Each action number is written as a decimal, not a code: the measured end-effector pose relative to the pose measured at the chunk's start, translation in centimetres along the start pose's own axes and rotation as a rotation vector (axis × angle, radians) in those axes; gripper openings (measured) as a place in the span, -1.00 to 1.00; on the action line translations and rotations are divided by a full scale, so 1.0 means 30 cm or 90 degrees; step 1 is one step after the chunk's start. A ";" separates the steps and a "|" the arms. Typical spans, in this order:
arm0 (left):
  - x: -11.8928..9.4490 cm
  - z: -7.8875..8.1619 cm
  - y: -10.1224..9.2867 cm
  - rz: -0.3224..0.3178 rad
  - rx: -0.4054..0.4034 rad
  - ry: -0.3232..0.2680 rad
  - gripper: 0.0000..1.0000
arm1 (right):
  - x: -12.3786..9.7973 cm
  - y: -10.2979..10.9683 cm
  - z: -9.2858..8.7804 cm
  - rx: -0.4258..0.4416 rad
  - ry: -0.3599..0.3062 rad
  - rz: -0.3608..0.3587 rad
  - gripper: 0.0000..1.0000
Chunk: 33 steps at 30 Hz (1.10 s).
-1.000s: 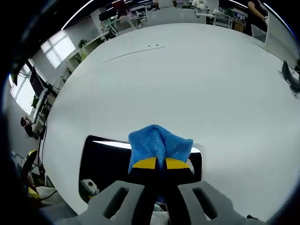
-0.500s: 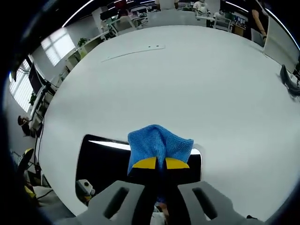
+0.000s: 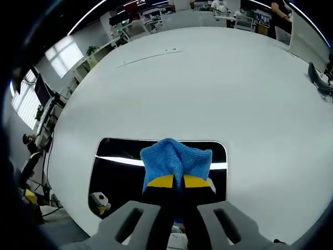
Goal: Wipe the mirror surface with the cleaning cloth until all visible marks leave the cleaned area.
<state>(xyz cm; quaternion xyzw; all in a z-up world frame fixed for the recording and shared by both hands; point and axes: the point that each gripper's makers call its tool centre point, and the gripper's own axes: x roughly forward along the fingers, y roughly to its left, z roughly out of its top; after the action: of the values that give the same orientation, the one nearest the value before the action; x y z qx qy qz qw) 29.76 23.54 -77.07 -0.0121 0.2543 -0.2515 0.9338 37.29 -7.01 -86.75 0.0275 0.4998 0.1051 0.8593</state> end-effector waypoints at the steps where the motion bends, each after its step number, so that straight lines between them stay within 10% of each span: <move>1: -0.001 0.002 -0.004 -0.002 -0.003 -0.003 0.98 | -0.003 0.002 -0.005 -0.012 -0.002 -0.004 -1.00; 33: -0.030 0.000 0.010 0.024 -0.017 -0.029 0.98 | -0.108 0.055 -0.198 0.001 0.011 0.036 -1.00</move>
<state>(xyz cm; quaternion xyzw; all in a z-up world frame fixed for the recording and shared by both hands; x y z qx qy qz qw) 29.23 24.23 -76.70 -0.0251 0.2367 -0.2299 0.9436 30.34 -6.42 -86.69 0.0411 0.5062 0.1293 0.8517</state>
